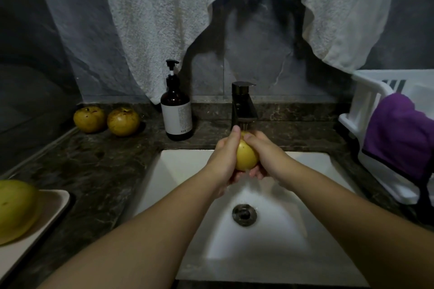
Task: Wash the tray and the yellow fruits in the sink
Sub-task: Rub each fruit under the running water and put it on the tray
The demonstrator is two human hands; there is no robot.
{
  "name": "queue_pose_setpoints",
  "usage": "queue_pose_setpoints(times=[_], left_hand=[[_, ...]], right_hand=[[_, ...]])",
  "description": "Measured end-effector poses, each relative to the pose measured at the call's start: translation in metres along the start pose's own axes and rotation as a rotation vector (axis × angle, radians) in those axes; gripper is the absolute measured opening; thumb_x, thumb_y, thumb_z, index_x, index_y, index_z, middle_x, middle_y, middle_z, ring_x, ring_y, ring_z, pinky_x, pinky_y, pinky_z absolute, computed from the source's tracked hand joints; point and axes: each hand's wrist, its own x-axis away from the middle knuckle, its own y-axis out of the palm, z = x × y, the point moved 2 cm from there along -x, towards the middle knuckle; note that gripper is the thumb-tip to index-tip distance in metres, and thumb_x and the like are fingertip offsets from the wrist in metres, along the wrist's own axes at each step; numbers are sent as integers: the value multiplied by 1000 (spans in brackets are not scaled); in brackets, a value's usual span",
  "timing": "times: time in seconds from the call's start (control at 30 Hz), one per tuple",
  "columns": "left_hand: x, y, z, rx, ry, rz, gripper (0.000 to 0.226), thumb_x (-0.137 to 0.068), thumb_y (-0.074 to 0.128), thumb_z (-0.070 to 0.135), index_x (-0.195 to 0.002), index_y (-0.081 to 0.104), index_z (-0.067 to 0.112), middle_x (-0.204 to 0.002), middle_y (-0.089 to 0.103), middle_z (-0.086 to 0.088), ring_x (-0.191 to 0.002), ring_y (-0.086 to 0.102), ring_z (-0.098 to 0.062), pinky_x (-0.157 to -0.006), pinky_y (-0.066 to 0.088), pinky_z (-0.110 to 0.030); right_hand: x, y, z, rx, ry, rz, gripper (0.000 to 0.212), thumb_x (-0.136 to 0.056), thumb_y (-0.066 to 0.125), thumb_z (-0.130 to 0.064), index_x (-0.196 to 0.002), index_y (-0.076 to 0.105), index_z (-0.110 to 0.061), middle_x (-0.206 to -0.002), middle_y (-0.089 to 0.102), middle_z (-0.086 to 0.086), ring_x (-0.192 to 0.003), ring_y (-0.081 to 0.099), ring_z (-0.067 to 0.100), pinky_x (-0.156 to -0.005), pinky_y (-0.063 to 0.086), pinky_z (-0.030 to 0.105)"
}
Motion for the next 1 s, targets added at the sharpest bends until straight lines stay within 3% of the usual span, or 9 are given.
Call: queue_pose_setpoints(times=[0.1, 0.27, 0.43, 0.6, 0.77, 0.83, 0.9, 1.0], left_hand=[[-2, -1, -2, -5, -23, 0, 66, -85, 44, 88, -130, 49, 40, -116, 71, -18, -82, 67, -24, -54, 46, -25], [-1, 1, 1, -58, 14, -9, 70, -79, 40, 94, -127, 51, 43, -90, 70, -10, -65, 61, -17, -55, 43, -25], [-3, -3, -1, -42, -37, -5, 66, -87, 38, 89, -129, 49, 39, -101, 68, -13, -72, 61, -20, -54, 45, -25], [-6, 4, -2, -39, 0, 10, 63, -93, 31, 85, -129, 47, 36, -90, 68, -15, -57, 62, -19, -52, 45, -26], [-7, 0, -1, -27, -28, 67, 64, -101, 21, 75, -130, 55, 30, -95, 71, -15, -67, 65, -23, -57, 49, -29], [-9, 1, -1, -169, 66, 94, 59, -103, 18, 70, -137, 50, 33, -111, 67, -11, -88, 67, -25, -73, 58, -36], [-10, 2, -1, -269, 159, 116, 54, -103, 20, 69, -142, 44, 39, -122, 63, -9, -105, 65, -29, -90, 60, -50], [-3, 1, 1, -157, 83, 64, 62, -90, 30, 82, -134, 50, 43, -120, 67, -8, -102, 70, -29, -80, 64, -45]], right_hand=[[-1, 1, 3, -11, 39, 10, 39, -107, 34, -51, -140, 43, -34, -97, 67, 19, -51, 61, 19, -44, 42, 26], [-5, 4, 1, 38, 69, 125, 43, -97, 38, -71, -124, 46, -38, -95, 68, 13, -42, 61, 12, -39, 41, 20], [-3, 3, 6, 17, 63, 36, 43, -103, 34, -60, -135, 43, -32, -97, 67, 17, -49, 64, 17, -46, 41, 26], [-6, 1, 1, 126, 32, 141, 42, -101, 33, -67, -118, 51, -32, -94, 66, 11, -46, 64, 17, -38, 40, 20], [2, -1, 5, 142, -1, 0, 46, -97, 37, -71, -130, 41, -40, -99, 69, 10, -61, 73, 22, -50, 46, 27], [2, 1, 4, 154, 67, 39, 55, -88, 36, -84, -126, 40, -44, -101, 67, 8, -60, 72, 19, -49, 46, 24], [2, 4, 5, -8, 139, 44, 55, -87, 44, -82, -121, 45, -39, -98, 66, 10, -54, 65, 16, -45, 42, 22], [1, 0, 6, -175, 101, 8, 36, -94, 52, -62, -116, 53, -34, -82, 61, 12, -47, 54, 15, -44, 38, 24]])
